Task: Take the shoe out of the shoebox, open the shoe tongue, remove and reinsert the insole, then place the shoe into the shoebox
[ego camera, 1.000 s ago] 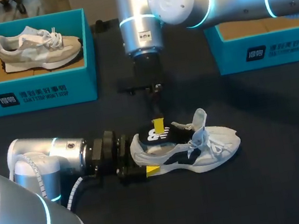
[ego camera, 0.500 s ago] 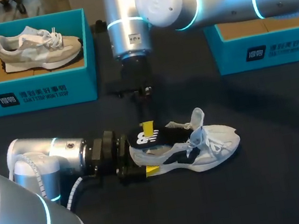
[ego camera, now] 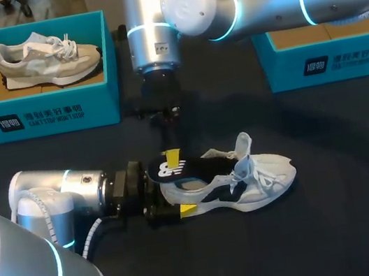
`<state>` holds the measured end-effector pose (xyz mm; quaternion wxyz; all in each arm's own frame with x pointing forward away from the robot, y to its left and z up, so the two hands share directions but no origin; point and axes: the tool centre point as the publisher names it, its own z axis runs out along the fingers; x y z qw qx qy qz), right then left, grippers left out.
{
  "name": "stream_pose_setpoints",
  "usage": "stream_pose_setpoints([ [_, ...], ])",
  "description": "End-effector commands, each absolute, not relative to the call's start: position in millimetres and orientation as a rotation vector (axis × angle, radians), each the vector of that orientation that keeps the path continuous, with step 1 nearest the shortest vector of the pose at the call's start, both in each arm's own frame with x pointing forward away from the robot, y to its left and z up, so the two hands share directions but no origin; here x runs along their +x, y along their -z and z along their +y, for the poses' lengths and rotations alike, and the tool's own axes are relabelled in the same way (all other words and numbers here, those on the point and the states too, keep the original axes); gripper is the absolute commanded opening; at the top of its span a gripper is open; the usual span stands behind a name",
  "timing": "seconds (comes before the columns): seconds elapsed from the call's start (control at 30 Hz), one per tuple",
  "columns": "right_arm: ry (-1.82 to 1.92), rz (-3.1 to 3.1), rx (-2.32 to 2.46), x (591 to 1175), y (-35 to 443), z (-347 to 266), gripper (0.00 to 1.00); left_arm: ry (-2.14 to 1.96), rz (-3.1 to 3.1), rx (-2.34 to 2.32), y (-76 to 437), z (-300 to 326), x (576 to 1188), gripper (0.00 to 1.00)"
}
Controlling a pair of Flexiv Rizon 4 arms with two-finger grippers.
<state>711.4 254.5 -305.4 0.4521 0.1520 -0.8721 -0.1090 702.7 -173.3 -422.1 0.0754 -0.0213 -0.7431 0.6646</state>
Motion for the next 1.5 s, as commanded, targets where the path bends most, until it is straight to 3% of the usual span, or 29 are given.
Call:
stream_pose_setpoints([
  [0.03, 0.267, -2.154, 0.391, 712, 303, 261, 0.00, -1.995, -2.229, -0.062, 424, -174, 702, 0.00],
  [0.17, 0.268, -2.152, 0.406, 713, 303, 265, 0.00, -1.995, -2.229, -0.062, 424, -174, 702, 0.00],
  [0.27, 0.286, -2.151, 0.418, 714, 301, 267, 0.07, -1.995, -2.229, -0.062, 424, -174, 702, 0.00],
  [0.3, 0.292, -2.151, 0.422, 714, 301, 267, 0.16, -1.995, -2.229, -0.062, 424, -174, 702, 0.00],
  [0.33, 0.298, -2.153, 0.422, 714, 300, 267, 0.41, -1.995, -2.229, -0.062, 424, -174, 702, 0.00],
  [0.47, 0.318, -2.156, 0.421, 714, 298, 263, 0.50, -1.995, -2.229, -0.062, 424, -174, 702, 0.00],
  [0.5, 0.327, -2.155, 0.424, 714, 298, 262, 0.59, -1.995, -2.229, -0.062, 424, -174, 702, 0.00],
  [0.67, 0.347, -2.167, 0.401, 715, 293, 251, 0.67, -1.995, -2.229, -0.062, 424, -174, 702, 0.00],
  [0.97, 0.405, -2.161, 0.356, 725, 291, 230, 0.65, -1.995, -2.229, -0.062, 424, -174, 702, 0.00],
  [1.0, 0.407, -2.157, 0.351, 726, 291, 229, 0.93, -1.995, -2.229, -0.062, 424, -174, 702, 0.00],
  [1.03, 0.409, -2.152, 0.346, 726, 291, 229, 1.00, -1.995, -2.229, -0.062, 424, -174, 702, 0.00],
  [1.5, 0.404, -2.143, 0.322, 727, 295, 228, 1.00, -1.995, -2.229, -0.062, 424, -174, 702, 0.00],
])
